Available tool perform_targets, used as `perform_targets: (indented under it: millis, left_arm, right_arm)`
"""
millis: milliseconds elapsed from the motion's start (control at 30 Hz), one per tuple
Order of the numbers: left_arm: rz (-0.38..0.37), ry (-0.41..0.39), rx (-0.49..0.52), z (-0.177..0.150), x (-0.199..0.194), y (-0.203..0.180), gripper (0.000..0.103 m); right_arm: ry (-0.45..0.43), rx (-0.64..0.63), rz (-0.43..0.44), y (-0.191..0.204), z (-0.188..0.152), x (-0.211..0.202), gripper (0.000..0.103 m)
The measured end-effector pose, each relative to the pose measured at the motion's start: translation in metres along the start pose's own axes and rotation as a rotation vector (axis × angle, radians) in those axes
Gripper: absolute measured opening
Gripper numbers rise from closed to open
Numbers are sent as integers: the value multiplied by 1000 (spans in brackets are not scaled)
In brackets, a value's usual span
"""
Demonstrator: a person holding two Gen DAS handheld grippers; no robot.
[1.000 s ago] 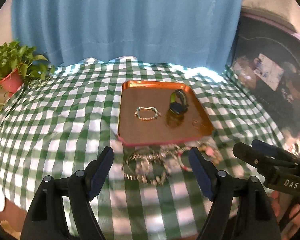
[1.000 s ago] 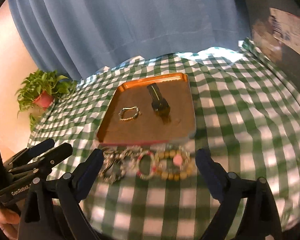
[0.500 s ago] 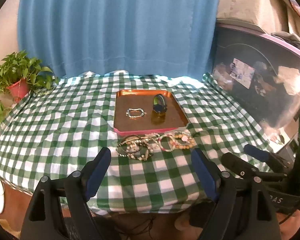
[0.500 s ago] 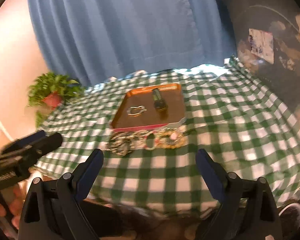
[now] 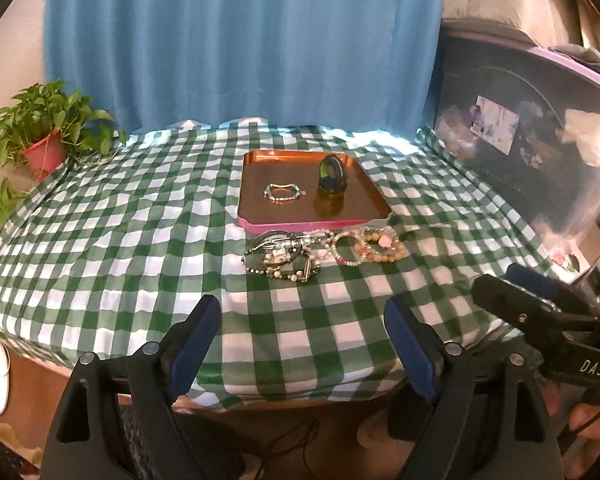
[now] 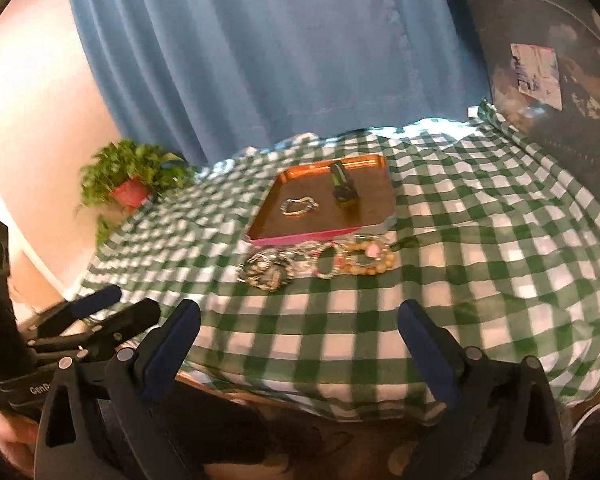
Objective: Organize jewelry
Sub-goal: 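Withdraw both open tools from the tray back toward the jewelry pile, then grasp the silver bangle with the left tool while the right tool grasps the pink-and-white beaded bracelet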
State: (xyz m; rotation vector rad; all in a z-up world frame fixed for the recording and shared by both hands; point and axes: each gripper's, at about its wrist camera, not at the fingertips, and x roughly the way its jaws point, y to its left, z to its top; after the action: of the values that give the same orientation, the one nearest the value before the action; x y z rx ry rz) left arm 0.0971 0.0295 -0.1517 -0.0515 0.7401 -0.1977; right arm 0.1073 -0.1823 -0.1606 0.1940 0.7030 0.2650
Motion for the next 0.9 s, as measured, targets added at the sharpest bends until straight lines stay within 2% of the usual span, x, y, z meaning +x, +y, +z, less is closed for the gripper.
perform_targets:
  millis: [100,267,333,400,533,600,700,767,833,900]
  left_arm:
    - [-2,12,-28,1,16,10,84]
    - [1,28,-40,7,42,24,84]
    - [15,37,-41,10,55,31,84]
    - [16,48,-47,14,68,36,84]
    - [12,68,-43,21,96,41,84]
    - [11,75,-24,25,113,40,84]
    - [27,97,-5,32,139,41,84]
    - [5,111,4,36,156,43,84]
    - [-5,125,13,39,171,44,84]
    - [-11,134,26,42,184,46,84]
  right_arm:
    - [11,-33,-34,-4,0,9,98]
    - [43,11,23,-22,3,26,97]
    - [51,11,32,-27,5,35,94]
    - [59,7,39,-31,7,43,85]
    - [84,10,37,-41,12,65,81]
    - [99,12,29,-45,14,76,72]
    - [136,13,20,-52,19,100,64]
    - [159,15,35,-55,21,112,60]
    - [174,5,55,-56,25,125,49]
    - [190,-18,52,-55,29,137,32]
